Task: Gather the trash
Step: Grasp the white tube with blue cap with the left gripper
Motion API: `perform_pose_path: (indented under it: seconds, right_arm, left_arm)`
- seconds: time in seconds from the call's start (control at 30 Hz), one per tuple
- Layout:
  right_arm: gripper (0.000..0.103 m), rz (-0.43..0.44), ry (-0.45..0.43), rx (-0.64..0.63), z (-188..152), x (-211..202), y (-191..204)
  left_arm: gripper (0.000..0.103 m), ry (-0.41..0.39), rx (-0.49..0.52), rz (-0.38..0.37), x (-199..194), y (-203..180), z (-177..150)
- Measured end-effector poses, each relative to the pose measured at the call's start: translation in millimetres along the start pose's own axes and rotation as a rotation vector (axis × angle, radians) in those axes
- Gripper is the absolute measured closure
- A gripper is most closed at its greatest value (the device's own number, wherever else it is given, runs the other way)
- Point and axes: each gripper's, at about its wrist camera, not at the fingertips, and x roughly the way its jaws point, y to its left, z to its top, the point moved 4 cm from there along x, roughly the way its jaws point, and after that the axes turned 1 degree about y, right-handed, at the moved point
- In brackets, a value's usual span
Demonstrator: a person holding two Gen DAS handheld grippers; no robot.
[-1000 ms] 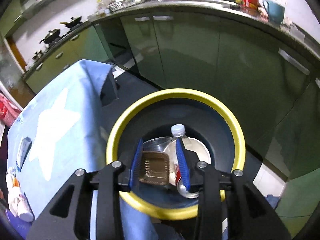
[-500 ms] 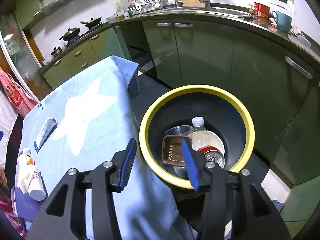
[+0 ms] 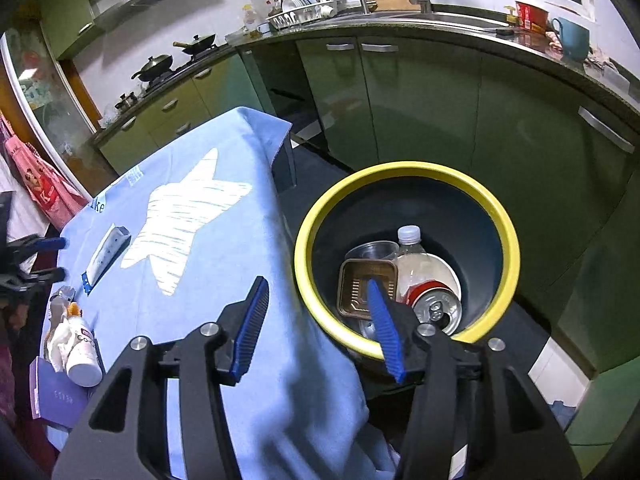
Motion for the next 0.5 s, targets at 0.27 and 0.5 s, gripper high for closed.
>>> perform_pose_path:
  seconds: [0.27, 0.5]
  right_arm:
    - [0.053, 0.003, 0.002, 0.017, -1.2, -0.7, -10.0]
    - [0.053, 0.017, 0.009, 0.02, -4.3, 3.9, -10.8]
  left_arm:
    - [0.031, 0.099, 0.041, -0.016, 51.9, -0.2, 9.7]
    - [0.042, 0.125, 0.028, -0.019, 58.2, 3.0, 6.1]
